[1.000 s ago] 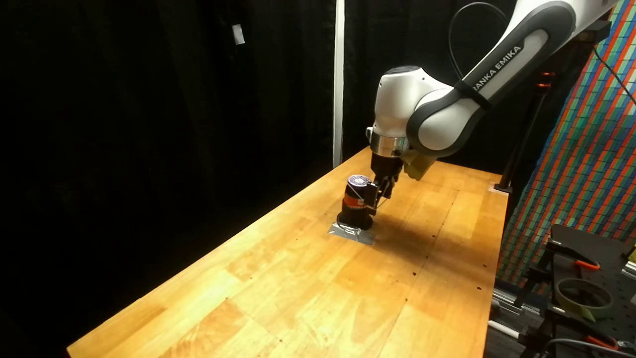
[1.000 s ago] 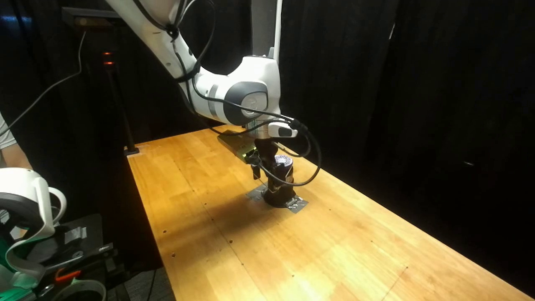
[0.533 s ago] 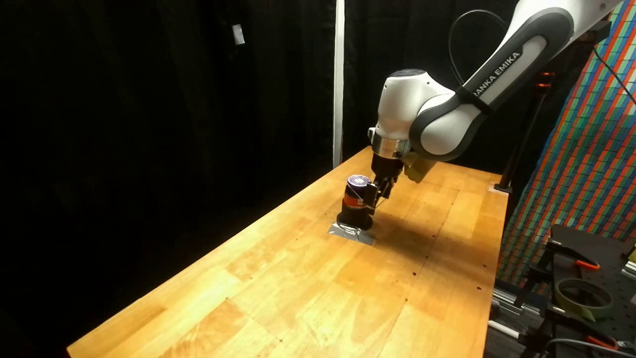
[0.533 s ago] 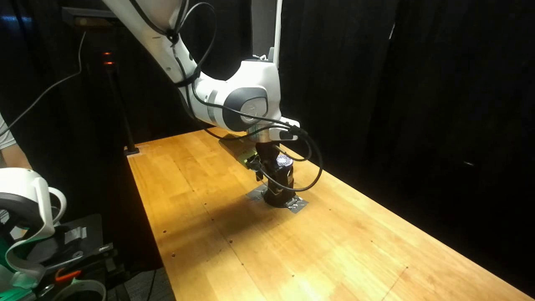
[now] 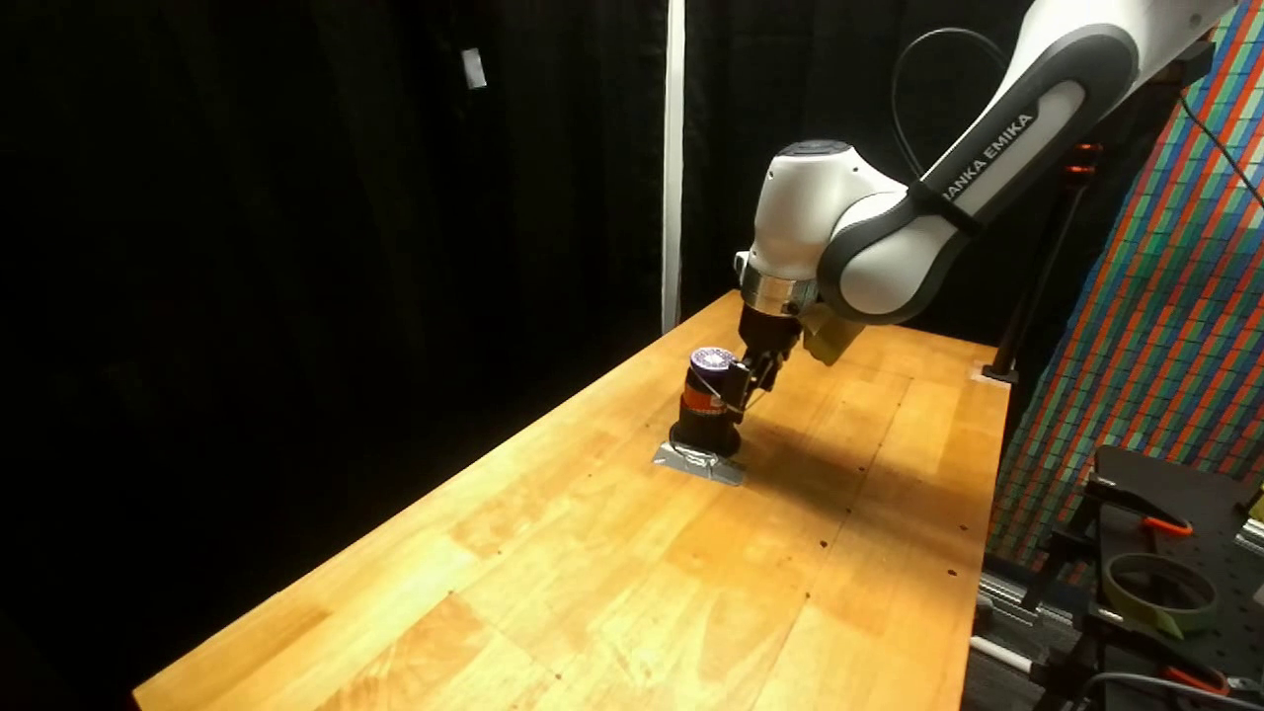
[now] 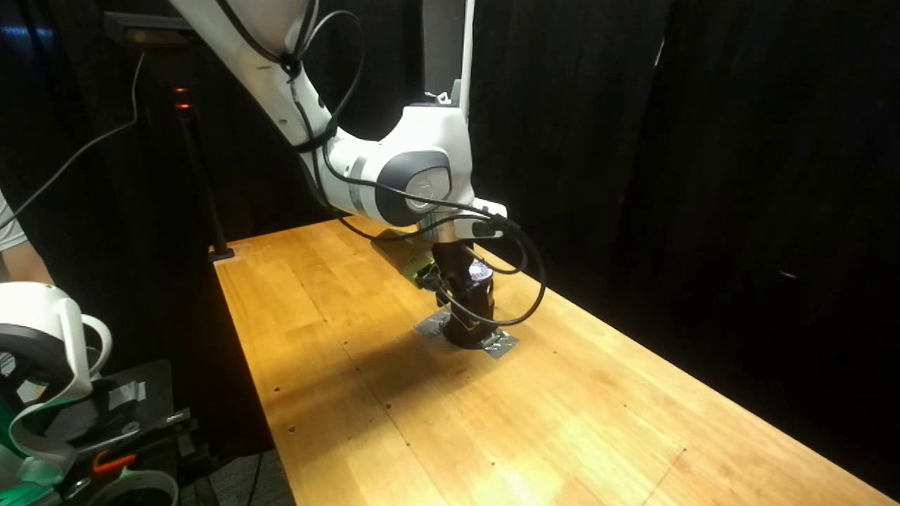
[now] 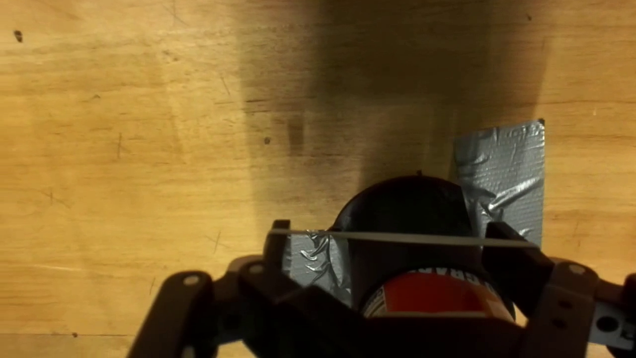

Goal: Put the rubber band around the cup

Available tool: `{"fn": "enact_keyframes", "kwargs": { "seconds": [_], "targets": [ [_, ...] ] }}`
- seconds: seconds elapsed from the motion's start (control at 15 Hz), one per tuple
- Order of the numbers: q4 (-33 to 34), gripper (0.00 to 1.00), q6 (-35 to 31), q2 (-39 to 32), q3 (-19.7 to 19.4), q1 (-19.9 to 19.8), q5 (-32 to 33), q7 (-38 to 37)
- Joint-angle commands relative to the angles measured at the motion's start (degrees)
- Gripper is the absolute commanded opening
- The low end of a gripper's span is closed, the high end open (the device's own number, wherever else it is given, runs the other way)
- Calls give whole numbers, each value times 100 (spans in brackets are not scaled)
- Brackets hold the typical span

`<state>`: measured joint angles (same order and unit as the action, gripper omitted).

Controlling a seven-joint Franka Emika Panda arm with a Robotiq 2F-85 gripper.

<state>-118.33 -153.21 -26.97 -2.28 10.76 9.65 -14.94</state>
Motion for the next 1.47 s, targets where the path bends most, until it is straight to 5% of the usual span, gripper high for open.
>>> {"fn": "enact_keyframes", "kwargs": {
  "seconds": [0.0, 0.47, 0.53, 0.67, 1.0, 1.2, 1.4],
  "targets": [
    [-96, 100, -232, -15, -418, 370, 402, -594],
    [-125, 96, -277, -29, -731, 735, 798, -1256],
    [-200, 74, -329, 19, -690, 706, 770, -1195],
    [-472, 70, -584, 178, -644, 661, 732, -1100],
    [-1339, 30, -1688, 611, -677, 704, 680, -951],
    [-1899, 9, -2743, 776, -1072, 983, 1033, -1257],
    [-2311, 2, -4094, 728, -2111, 1787, 1201, -1406]
  ]
}}
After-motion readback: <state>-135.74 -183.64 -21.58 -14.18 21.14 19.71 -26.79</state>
